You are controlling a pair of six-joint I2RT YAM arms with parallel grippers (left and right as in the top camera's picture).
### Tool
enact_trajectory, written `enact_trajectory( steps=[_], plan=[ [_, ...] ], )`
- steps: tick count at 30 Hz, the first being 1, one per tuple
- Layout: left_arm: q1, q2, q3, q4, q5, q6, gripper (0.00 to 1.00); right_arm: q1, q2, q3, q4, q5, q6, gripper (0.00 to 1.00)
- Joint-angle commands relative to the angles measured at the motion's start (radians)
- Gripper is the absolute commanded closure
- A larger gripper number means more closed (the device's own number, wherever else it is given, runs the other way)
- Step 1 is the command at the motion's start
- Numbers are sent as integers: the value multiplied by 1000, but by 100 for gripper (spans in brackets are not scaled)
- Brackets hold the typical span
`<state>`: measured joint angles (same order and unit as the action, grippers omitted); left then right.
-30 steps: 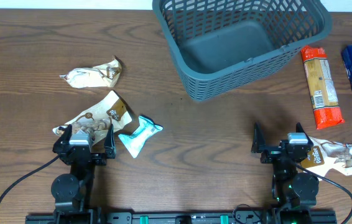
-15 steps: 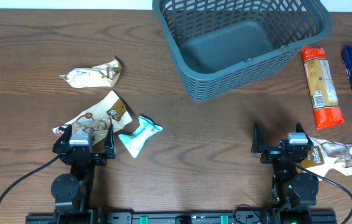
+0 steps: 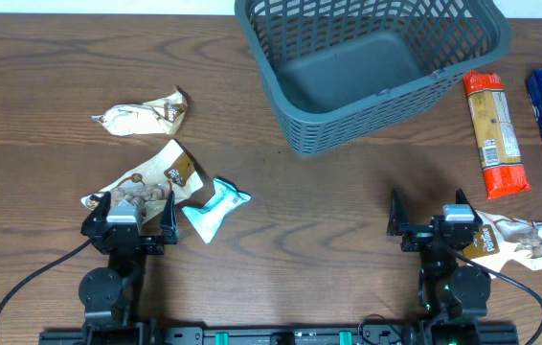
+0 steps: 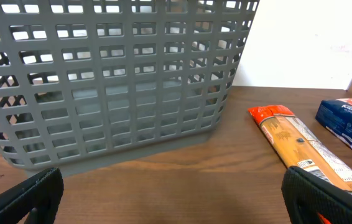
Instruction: Pack container
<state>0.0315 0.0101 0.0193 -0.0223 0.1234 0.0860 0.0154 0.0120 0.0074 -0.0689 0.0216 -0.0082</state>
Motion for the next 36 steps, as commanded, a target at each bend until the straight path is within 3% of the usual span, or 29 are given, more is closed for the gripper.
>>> enact_trajectory(
  steps=[1,19,25,27,30,32,36],
  plan=[
    [-2,-6,-15,-37,3,13,1,-5,-7,-2,-5,-3,-8,1],
    [-2,-6,-14,-22,8,5,1,-5,-7,-2,6,-4,28,1],
    [-2,-6,-3,123,344,-7,1,-5,-7,55,72,-103,97,1],
    [-2,-6,14,136,430,-64,1,-5,-7,122,52,-116,97,1],
    [-2,-6,41,134,533,-192,1,-5,-4,279,-77,-80,58,1],
    [-2,-6,57,124,590,-247,1,-5,11,428,-249,3,2,1],
    [-2,-6,98,90,636,-286,1,-5,80,689,-531,143,-34,1]
  ],
)
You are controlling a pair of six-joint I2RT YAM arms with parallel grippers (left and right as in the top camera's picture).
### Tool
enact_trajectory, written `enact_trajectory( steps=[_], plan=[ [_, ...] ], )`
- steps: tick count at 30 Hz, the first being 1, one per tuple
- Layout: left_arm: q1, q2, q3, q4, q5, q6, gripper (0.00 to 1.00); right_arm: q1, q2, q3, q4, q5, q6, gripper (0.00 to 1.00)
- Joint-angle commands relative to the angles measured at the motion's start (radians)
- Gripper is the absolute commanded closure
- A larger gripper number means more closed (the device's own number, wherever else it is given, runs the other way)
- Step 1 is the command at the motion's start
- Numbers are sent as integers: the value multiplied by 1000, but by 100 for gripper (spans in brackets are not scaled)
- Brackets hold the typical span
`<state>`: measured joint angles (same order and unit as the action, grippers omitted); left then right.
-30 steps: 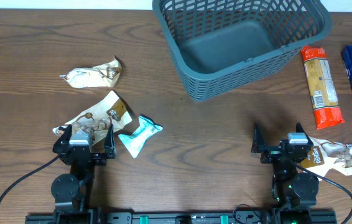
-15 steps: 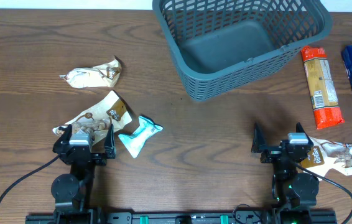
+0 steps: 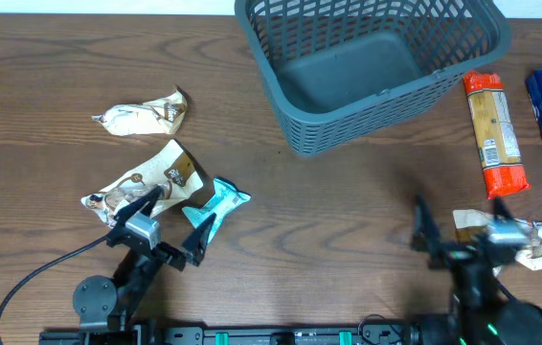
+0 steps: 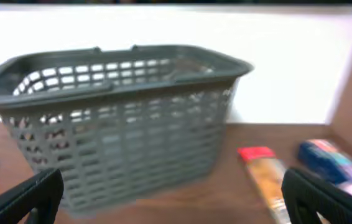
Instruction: Pack container
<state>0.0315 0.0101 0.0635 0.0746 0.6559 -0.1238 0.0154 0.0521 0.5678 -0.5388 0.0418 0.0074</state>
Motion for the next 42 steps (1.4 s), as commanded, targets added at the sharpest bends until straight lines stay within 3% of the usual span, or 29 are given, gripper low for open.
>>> enact_trajectory(
  steps=[1,5,9,14,17,20,26,32,37,42],
  plan=[
    [-2,-6,62,-6,104,-77,1,-5,67,207,-123,136,-50,1],
    [-2,-6,67,34,103,-77,1,-4,189,520,-335,63,14,1],
    [-2,-6,67,37,115,-78,1,-2,306,816,-624,-260,66,1],
    [-2,-6,67,37,286,-81,1,-2,332,974,-916,-673,67,1],
    [-2,-6,67,48,414,-81,1,-2,331,992,-1017,-766,66,1],
    [-2,-6,67,112,534,-87,1,-2,331,988,-1022,-733,63,1],
    [-2,29,111,224,538,-233,2,8,398,989,-883,-464,124,1],
    [-2,222,384,222,564,-182,1,57,645,1038,-857,-456,61,1],
    [-2,499,677,219,743,-174,1,62,910,1227,-901,-456,-2,1],
    [-2,715,937,219,776,-227,1,61,1149,1559,-1050,-398,-65,1]
  ],
)
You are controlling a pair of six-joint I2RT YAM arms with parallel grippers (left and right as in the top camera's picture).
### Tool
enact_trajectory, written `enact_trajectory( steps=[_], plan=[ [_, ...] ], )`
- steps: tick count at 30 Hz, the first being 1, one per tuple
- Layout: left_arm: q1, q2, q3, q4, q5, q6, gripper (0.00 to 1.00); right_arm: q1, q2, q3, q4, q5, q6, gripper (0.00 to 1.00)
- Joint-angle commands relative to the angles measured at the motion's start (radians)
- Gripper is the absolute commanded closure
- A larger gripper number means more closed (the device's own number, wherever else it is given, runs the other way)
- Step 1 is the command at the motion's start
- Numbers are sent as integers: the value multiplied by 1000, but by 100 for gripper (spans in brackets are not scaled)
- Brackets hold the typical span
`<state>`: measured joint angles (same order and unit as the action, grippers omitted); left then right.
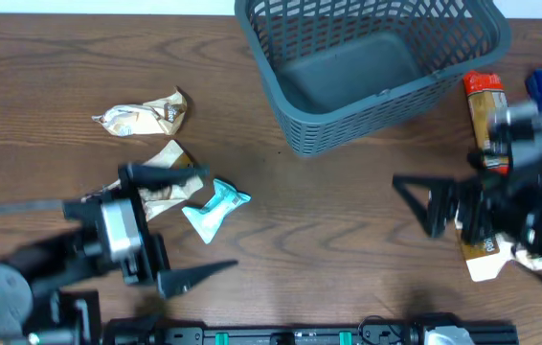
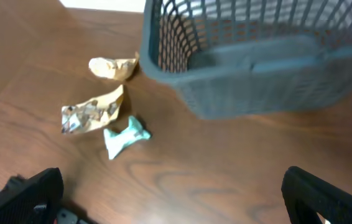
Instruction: Pack container
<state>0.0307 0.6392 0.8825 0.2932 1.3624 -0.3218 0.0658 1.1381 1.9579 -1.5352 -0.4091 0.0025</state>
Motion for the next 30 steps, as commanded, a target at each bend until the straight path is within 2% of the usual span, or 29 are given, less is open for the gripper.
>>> enact_trajectory(
  steps=[1,3,5,9,16,18,21,25,30],
  plan=[
    [-1,114,155,1,64,-29,1,10,105,239,-92,94,-53,1],
    [-1,167,224,4,55,-32,1,8,176,364,-164,124,-45,1],
    [-1,204,261,29,55,-32,1,10,204,420,-158,73,-45,1],
    [-3,221,264,68,71,-37,1,10,200,439,-154,23,-44,1],
    [-4,219,264,100,70,-191,1,10,159,436,-158,-13,-41,1],
    [-4,219,265,150,64,-216,1,10,148,437,-129,5,-42,1],
    [-2,226,270,161,-13,-319,2,10,142,437,-125,99,-40,1],
    [-2,227,276,162,10,-300,1,10,145,435,-163,237,-13,1],
    [32,226,280,119,-24,-292,1,10,145,433,-163,303,8,1]
  ],
)
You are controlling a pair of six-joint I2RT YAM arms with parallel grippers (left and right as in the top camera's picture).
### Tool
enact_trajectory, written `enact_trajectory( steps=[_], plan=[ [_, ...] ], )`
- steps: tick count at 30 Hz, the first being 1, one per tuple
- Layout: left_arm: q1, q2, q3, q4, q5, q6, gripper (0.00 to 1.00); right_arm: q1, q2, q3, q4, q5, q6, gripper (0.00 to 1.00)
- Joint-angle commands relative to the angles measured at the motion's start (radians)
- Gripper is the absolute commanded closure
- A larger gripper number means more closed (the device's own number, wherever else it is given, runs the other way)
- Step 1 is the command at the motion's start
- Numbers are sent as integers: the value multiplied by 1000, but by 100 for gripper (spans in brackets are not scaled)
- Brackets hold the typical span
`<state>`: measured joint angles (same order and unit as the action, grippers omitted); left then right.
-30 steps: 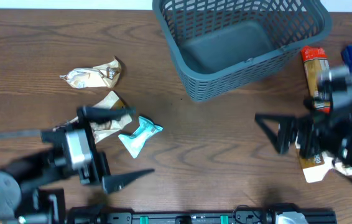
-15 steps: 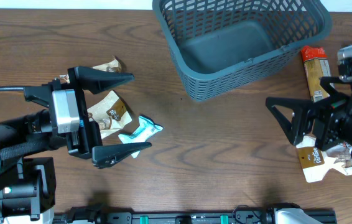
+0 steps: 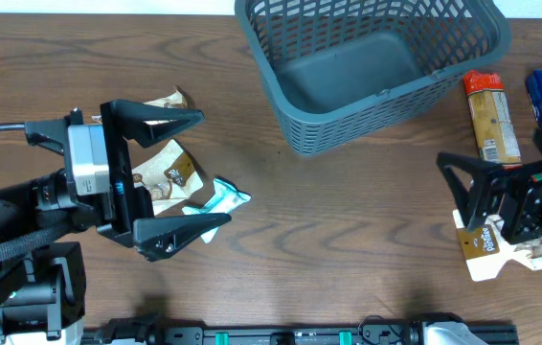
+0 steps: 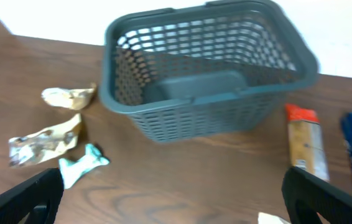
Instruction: Pack container
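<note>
The grey mesh basket (image 3: 367, 67) (image 4: 207, 74) stands empty at the back. At left lie a cream wrapper (image 4: 67, 96), a brown-and-cream snack bag (image 3: 168, 172) (image 4: 45, 142) and a teal packet (image 3: 225, 196) (image 4: 81, 165). My left gripper (image 3: 214, 168) hangs open high over them, hiding part of them from overhead. At right lie an orange packet (image 3: 489, 120) (image 4: 305, 142), a blue packet and a brown-and-white bag (image 3: 493, 251). My right gripper (image 3: 450, 187) (image 4: 176, 211) is open and empty above the table, beside that bag.
The wooden table (image 3: 348, 220) carries everything. The left arm's body (image 3: 22, 240) covers the near left corner. The right arm (image 3: 539, 196) lies over part of the right-hand packets. A white wall (image 4: 51, 18) stands behind the basket.
The left gripper has shifted toward the back, now over the left snack bags. The right gripper sits further right, and its camera now faces the basket's open top instead of the left packets.
Both arms first sat low at the near edge with grippers open, the right camera close to the basket's wall. Then both were lifted off the table. Later they hung high, open, turned inward. Now each hovers over its own side's packets; no item has moved.
</note>
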<state>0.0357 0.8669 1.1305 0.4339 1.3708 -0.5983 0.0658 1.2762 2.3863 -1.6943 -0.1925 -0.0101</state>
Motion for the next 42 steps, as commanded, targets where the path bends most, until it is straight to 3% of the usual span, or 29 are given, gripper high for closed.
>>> enact_trajectory(
  steps=[1,6,9,15,19,24,29,35,42],
  plan=[
    [50,-2,32,-49,-49,-16,2,10,6,5,-3,92,27,1],
    [220,-2,32,-303,-134,143,1,10,5,5,-3,92,32,1],
    [301,-8,33,-507,-272,273,1,10,5,5,-3,92,33,1],
    [325,-24,92,-1021,-848,529,1,10,5,5,-3,99,48,1],
    [309,-24,135,-1283,-1215,573,2,10,5,5,-3,170,75,1],
    [282,-24,147,-1473,-1234,606,1,10,14,5,-3,305,104,1],
    [164,-26,168,-1609,-1172,605,1,-3,67,5,14,343,103,1],
    [-121,-27,223,-1621,-1144,547,1,-24,201,6,78,266,66,1],
    [-495,-10,252,-1584,-1321,352,1,-72,315,8,151,34,27,1]
  ],
)
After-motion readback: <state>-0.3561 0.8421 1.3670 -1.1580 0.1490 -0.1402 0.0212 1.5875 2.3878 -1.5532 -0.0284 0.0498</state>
